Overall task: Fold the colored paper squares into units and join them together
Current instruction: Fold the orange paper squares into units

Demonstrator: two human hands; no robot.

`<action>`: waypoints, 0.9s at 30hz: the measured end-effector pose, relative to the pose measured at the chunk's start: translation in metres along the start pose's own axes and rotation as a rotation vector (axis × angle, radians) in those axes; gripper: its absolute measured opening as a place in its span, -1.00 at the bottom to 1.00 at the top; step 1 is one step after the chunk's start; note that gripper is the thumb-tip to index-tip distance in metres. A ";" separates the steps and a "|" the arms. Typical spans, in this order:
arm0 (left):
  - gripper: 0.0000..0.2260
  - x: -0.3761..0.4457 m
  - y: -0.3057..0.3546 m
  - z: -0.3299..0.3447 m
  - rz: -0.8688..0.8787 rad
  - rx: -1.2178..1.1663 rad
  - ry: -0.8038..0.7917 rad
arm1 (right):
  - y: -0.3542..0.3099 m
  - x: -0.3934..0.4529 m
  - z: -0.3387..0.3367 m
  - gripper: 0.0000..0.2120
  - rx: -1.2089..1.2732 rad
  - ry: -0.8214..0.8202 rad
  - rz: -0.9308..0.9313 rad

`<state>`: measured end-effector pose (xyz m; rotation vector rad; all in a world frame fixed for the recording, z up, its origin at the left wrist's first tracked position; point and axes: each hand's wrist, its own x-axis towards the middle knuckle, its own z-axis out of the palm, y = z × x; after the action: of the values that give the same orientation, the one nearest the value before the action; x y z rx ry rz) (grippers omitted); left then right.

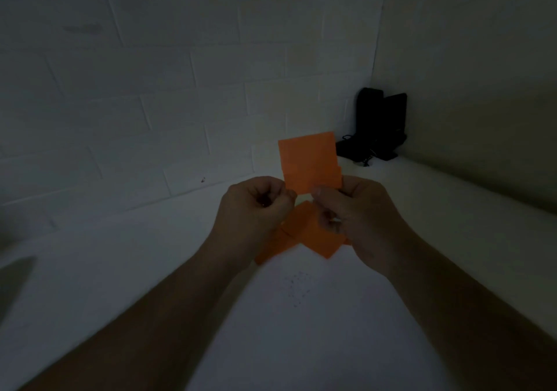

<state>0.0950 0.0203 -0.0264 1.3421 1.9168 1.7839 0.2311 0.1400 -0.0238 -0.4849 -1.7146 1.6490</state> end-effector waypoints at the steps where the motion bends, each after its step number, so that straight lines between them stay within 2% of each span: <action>1: -0.73 0.000 0.000 0.000 -0.002 0.000 0.003 | 0.000 0.000 -0.001 -0.81 -0.004 0.000 -0.005; 4: -0.72 0.000 0.000 -0.001 -0.011 -0.005 0.006 | 0.000 0.000 -0.002 -0.76 -0.030 -0.006 -0.026; 9: -0.68 0.001 0.000 -0.001 -0.013 -0.022 0.012 | 0.000 0.001 -0.002 -0.85 -0.009 0.011 0.012; 18: -0.71 0.002 -0.002 -0.002 -0.021 -0.027 0.022 | -0.002 -0.001 -0.002 -0.90 -0.019 0.012 0.015; 27: -0.70 0.004 -0.005 -0.003 -0.020 -0.001 0.030 | -0.004 0.000 -0.002 -0.84 -0.049 0.047 0.003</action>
<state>0.0884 0.0214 -0.0287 1.2985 1.9373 1.8059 0.2334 0.1408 -0.0200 -0.5457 -1.7242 1.5887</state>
